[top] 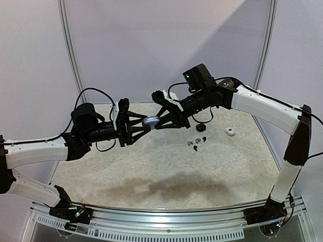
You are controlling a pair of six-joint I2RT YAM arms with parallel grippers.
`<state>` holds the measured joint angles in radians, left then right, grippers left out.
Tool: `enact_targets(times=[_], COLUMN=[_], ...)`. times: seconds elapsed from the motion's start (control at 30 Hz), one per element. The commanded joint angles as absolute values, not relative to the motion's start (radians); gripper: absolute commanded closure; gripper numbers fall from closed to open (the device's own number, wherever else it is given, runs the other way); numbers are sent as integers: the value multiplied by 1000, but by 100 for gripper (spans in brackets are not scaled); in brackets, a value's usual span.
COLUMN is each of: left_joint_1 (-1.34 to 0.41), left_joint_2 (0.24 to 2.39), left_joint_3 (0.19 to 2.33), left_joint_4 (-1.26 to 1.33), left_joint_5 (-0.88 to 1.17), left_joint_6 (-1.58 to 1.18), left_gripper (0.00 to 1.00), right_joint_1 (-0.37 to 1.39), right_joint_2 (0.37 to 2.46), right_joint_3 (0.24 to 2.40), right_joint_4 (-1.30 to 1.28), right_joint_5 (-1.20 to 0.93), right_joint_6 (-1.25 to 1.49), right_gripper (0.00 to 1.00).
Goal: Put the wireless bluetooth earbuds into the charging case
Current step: Pass from the left arm to the right, then pass from the right arm to the left
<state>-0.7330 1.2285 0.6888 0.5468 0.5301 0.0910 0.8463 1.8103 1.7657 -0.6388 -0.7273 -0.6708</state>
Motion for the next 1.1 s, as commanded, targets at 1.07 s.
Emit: enact_targets(times=[1.07], left_joint_1=[-770], left_joint_2=[1274], left_joint_3=[728], left_joint_4=[553], left_joint_5=[540], left_joint_6=[69], left_gripper=[65], right_joint_1=[852], right_joint_2=[1749], right_joint_3=[1703], right_joint_4=[-570], right_joint_5=[-714], right_joint_6=[-655], right_gripper=[100])
